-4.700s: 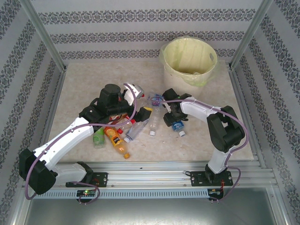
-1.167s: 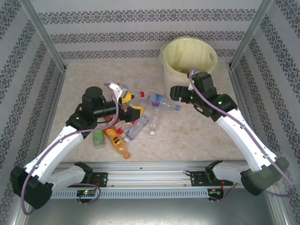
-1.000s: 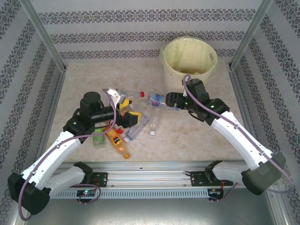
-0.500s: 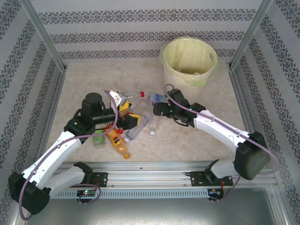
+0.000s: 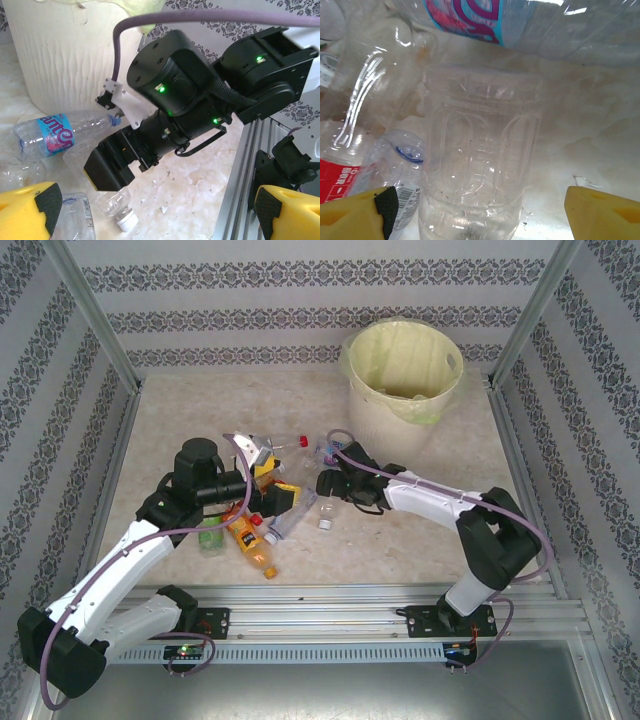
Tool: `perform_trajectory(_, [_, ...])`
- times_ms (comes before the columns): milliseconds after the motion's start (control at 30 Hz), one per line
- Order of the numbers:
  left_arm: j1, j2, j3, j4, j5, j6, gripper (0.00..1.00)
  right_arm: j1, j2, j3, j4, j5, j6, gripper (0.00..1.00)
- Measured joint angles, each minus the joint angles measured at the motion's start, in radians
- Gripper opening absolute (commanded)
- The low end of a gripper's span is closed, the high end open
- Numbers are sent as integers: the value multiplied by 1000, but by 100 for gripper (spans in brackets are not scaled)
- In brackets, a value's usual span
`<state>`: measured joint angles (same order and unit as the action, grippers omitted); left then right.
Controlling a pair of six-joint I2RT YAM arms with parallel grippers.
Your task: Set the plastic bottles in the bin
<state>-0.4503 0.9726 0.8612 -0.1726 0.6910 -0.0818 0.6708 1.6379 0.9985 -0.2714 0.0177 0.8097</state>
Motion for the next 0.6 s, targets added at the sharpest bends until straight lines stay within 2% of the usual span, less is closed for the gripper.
perform_trajectory(200, [0, -5, 0, 0, -4, 0, 100, 0, 56, 3, 22, 0, 11, 85])
perform_trajectory(600, [0, -12, -33, 4, -14, 0, 100, -20, 106, 27, 72, -8, 6, 74])
